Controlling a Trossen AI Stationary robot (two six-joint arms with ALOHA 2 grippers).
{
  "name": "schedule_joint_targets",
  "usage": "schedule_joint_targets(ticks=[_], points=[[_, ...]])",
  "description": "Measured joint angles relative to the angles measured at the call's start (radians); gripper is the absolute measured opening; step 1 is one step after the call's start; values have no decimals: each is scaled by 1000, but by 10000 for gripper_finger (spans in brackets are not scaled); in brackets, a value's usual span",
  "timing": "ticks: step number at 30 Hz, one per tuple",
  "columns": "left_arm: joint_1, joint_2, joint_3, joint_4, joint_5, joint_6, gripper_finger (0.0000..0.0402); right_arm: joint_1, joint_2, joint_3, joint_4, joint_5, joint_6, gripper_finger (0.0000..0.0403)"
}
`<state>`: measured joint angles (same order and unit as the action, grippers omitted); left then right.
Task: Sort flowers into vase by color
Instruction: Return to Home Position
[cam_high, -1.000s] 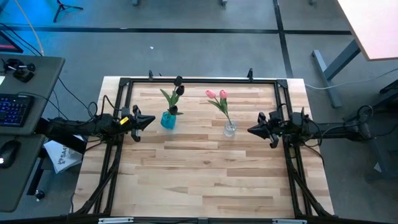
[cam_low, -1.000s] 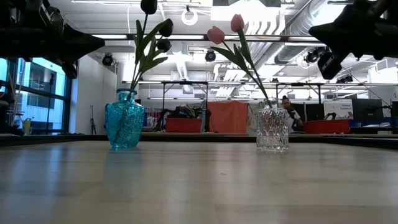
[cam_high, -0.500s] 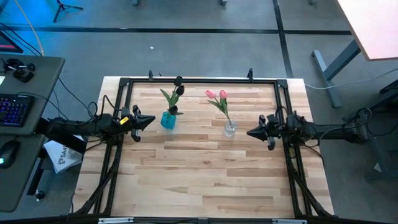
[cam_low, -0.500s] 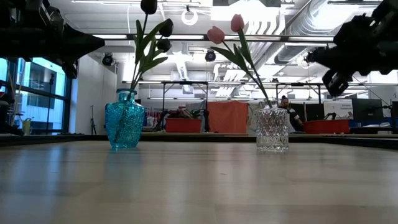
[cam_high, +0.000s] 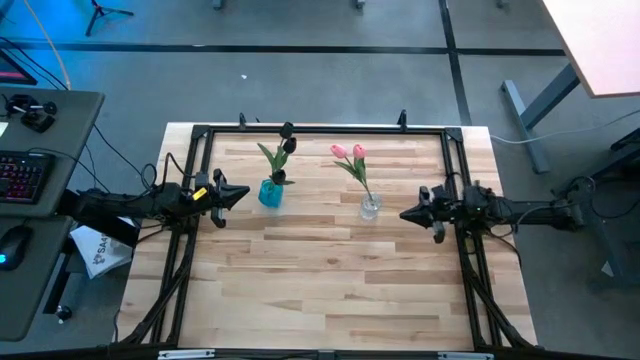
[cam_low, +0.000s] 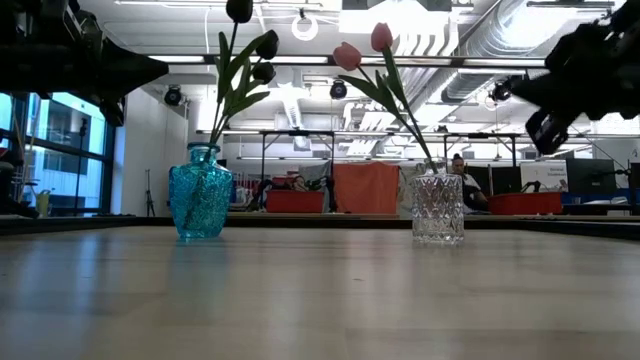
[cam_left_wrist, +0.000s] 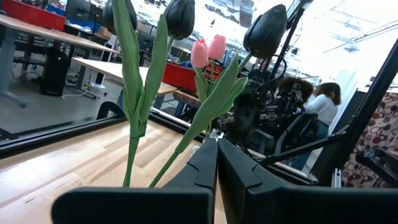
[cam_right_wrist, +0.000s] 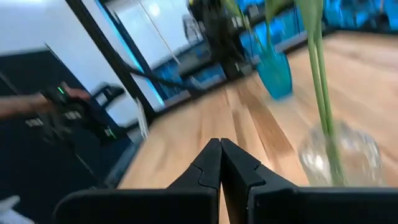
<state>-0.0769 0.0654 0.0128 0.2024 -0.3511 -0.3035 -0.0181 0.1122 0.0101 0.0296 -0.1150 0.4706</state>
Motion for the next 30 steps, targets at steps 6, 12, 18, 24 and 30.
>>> schedule_joint_targets(ticks=[6,12,18,24,30], points=[[0,-6,0,-4,1,0,1,-1,-111,0,44,2,0,0],[-3,-62,3,-62,2,1,1,-1,-112,0,58,0,0,0],[-3,-62,0,-149,6,1,1,-1,-110,0,53,1,0,0],[-3,-62,0,-143,6,0,1,-1,-106,0,23,0,0,0],[-2,-51,0,-148,7,0,1,-1,-106,0,0,0,0,0]])
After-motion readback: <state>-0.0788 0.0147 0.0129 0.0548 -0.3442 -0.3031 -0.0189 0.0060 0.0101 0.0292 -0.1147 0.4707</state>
